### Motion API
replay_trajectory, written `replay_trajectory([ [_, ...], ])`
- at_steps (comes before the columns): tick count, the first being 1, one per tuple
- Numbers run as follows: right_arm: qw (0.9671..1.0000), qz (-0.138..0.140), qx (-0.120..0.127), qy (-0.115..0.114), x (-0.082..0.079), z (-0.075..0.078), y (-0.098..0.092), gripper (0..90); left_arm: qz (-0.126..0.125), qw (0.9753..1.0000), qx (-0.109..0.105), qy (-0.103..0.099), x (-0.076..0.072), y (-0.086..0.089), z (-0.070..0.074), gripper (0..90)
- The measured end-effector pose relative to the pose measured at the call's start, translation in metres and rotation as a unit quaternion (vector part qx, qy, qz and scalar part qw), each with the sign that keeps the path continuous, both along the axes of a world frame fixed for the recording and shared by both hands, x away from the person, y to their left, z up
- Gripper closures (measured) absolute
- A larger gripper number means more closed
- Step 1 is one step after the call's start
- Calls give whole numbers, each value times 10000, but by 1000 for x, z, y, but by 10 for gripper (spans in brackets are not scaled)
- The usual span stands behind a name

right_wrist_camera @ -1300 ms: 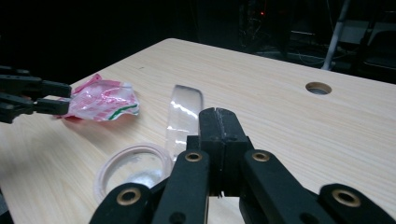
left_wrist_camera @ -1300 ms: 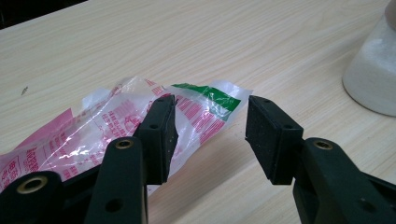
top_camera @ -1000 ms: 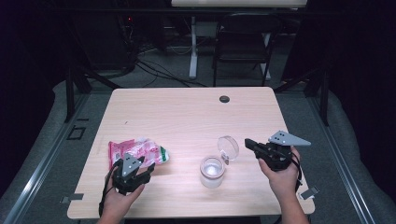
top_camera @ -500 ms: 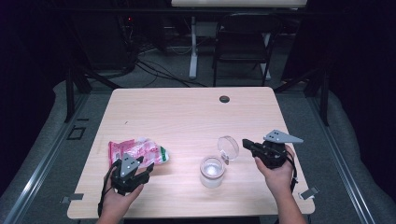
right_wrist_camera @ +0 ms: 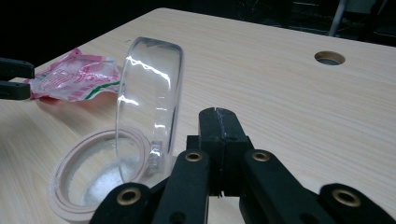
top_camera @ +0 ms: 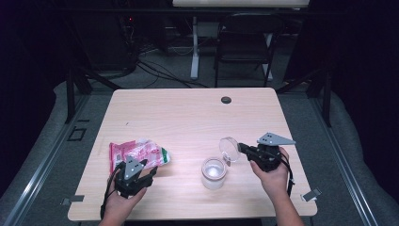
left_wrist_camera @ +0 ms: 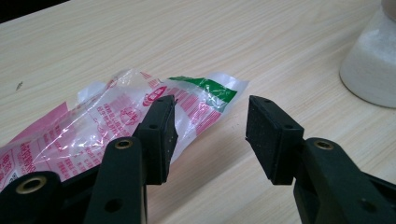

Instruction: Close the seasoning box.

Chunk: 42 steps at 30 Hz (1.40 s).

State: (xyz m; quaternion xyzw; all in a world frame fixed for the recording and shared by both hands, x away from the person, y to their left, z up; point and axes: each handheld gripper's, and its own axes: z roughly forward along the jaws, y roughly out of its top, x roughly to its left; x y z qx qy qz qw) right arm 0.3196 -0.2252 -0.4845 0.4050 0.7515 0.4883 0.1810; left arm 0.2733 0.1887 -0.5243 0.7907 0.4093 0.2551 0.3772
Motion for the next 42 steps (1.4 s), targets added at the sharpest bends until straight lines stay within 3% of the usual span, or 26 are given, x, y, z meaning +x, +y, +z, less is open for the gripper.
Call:
replay_trajectory([
  [9,10000,68,-16,34,0,-2,2,900,-65,10000,68,18,-1,-3,-2,522],
  [31,9997,217,-33,-71,-7,3,14,900,-45,10000,11,2,-1,-1,-2,521],
  [42,9971,697,-311,-36,-18,-5,44,900,-9,10000,-10,3,0,2,-1,519],
])
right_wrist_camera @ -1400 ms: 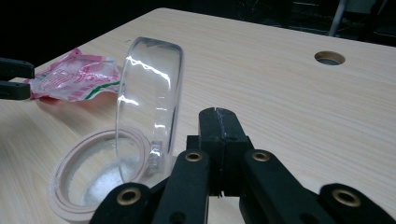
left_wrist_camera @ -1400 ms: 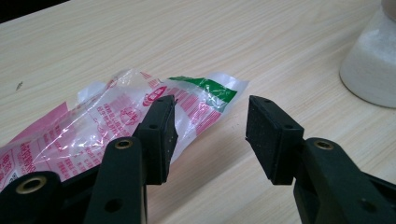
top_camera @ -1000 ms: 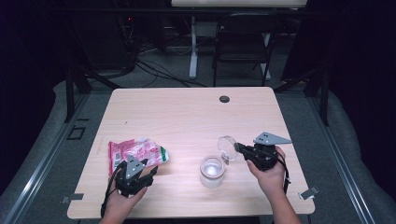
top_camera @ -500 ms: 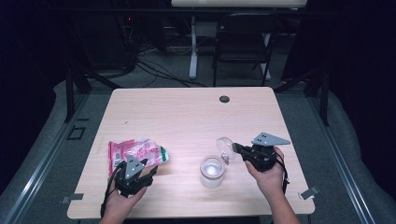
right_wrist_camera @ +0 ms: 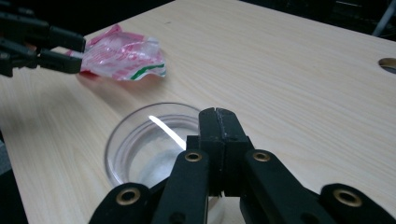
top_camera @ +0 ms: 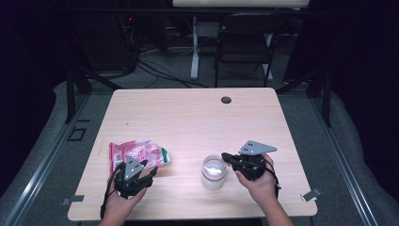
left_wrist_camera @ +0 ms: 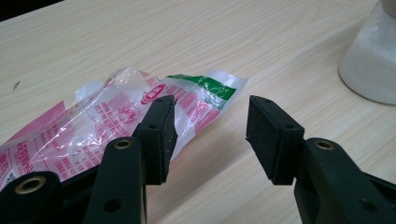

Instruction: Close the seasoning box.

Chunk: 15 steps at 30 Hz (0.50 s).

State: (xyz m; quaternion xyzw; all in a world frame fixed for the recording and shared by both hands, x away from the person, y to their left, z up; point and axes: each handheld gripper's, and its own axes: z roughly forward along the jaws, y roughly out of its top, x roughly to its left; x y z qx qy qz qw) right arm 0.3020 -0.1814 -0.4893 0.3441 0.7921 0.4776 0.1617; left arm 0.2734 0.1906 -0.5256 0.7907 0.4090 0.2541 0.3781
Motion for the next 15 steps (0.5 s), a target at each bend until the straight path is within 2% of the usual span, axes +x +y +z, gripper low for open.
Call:
replay_trajectory([
  [5,9999,124,-74,3,-4,-4,8,898,22,10000,-28,0,0,2,0,516],
  [15,9994,330,95,-12,-11,-1,14,861,16,10000,-74,23,2,3,-1,507],
])
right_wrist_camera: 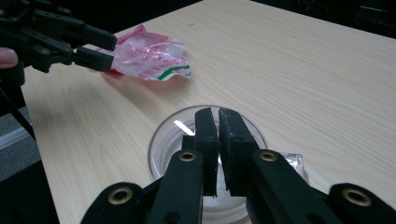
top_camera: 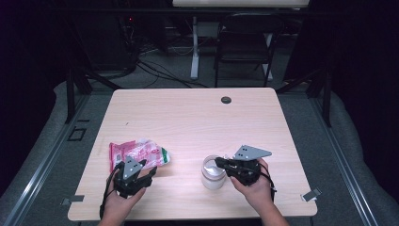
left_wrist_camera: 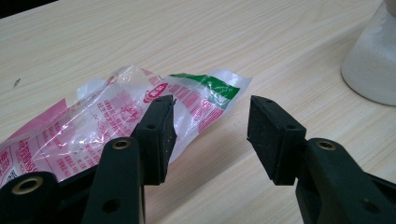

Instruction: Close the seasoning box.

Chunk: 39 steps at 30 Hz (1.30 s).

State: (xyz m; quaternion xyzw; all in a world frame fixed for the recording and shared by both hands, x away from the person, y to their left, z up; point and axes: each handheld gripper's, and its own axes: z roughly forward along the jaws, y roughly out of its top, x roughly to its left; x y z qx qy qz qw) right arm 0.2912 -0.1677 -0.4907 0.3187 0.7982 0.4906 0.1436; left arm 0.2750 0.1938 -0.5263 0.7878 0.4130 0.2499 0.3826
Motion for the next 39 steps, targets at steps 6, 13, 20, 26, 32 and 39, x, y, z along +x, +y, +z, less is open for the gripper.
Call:
replay_trajectory([
  [6,9999,98,99,-13,-1,7,1,776,63,9999,-136,-24,1,5,2,486],
  [13,9995,-2,56,-317,-9,18,-3,546,4,9998,-166,-73,3,10,4,486],
  [20,9982,-478,27,-369,-17,23,-23,500,24,9997,-231,-114,5,17,4,475],
  [26,9932,-1131,54,-275,-23,12,-50,478,85,9989,-452,-49,9,25,3,474],
  [32,9848,-1726,-70,-159,-27,-2,-77,434,173,9970,-737,131,15,33,-2,469],
  [39,9823,-1869,-7,81,-26,-23,-93,462,326,9951,-910,217,20,42,-5,468],
])
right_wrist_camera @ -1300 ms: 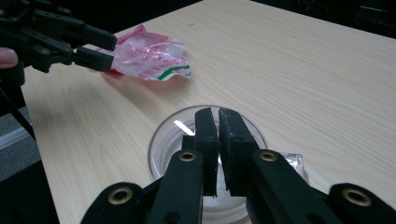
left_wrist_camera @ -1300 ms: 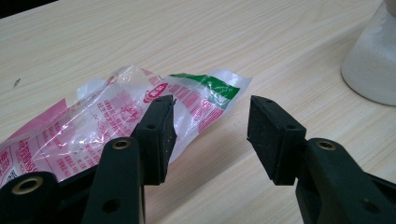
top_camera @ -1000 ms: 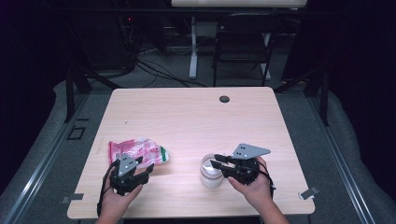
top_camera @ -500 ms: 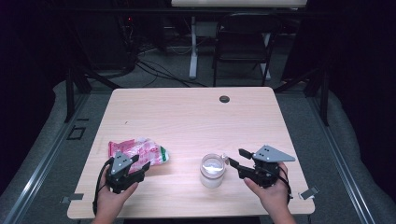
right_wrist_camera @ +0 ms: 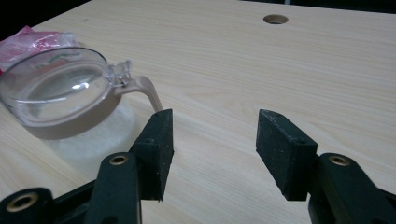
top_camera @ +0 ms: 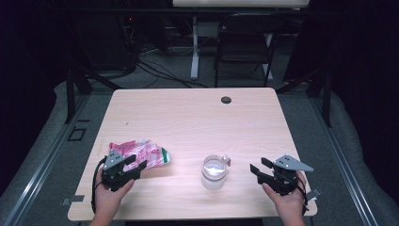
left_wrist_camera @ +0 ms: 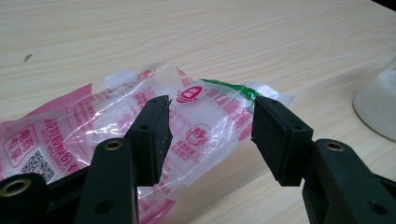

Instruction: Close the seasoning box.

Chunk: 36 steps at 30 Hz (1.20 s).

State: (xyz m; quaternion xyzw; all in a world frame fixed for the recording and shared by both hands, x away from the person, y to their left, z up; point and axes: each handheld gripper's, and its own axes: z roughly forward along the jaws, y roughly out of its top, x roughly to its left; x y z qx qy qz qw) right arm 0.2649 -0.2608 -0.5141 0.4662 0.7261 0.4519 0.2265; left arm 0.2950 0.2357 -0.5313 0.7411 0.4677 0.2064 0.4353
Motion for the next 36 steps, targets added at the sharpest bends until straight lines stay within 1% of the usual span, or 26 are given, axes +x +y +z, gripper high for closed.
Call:
replay_trajectory([
  [1,10000,-32,17,-27,0,-2,-1,463,9,10000,17,9,0,1,0,469],
  [5,10000,4,58,47,0,-9,-3,462,34,10000,47,55,1,2,-2,470],
  [8,9999,23,65,119,1,-14,-5,464,52,10000,11,69,2,2,-3,470],
  [9,9999,26,50,155,0,-15,-6,468,49,10000,29,73,2,2,-3,470],
  [11,9997,34,116,215,1,-19,-9,472,54,9999,55,85,2,2,-4,470],
  [14,9991,-59,256,335,3,-25,-13,478,45,9999,51,144,2,1,-5,470],
  [17,9979,-82,463,434,5,-30,-16,481,11,9997,-73,228,3,-1,-7,470],
  [19,9972,-87,572,484,6,-33,-15,481,-14,9996,-49,267,3,-3,-8,470],
  [20,9972,-93,530,523,7,-34,-14,481,-18,9996,-62,264,4,-5,-9,470],
  [21,9973,-84,522,515,8,-35,-13,481,-35,9996,-48,261,4,-6,-10,470],
  [22,9975,-87,433,551,8,-36,-12,481,-57,9996,-17,266,4,-7,-10,470],
  [23,9976,-61,432,546,9,-36,-12,481,-86,9995,27,291,4,-8,-10,470],
  [24,9977,-54,378,567,10,-37,-10,481,-94,9996,34,274,4,-9,-11,470],
  [25,9976,-36,401,565,10,-38,-9,481,-109,9996,53,273,4,-10,-11,470],
  [26,9976,-20,339,610,10,-39,-8,481,-115,9995,49,274,4,-11,-11,470],
  [27,9975,6,361,612,11,-39,-6,481,-126,9995,94,261,4,-12,-12,470],
  [29,9975,79,295,640,11,-40,-2,481,-145,9994,127,275,4,-13,-12,470],
  [32,9975,160,322,614,10,-40,2,481,-168,9993,166,273,4,-14,-13,470],
  [35,9975,317,281,558,8,-38,9,481,-166,9992,188,299,4,-14,-13,470],
  [36,9976,327,246,551,8,-38,11,481,-168,9992,175,302,4,-14,-13,470],
])
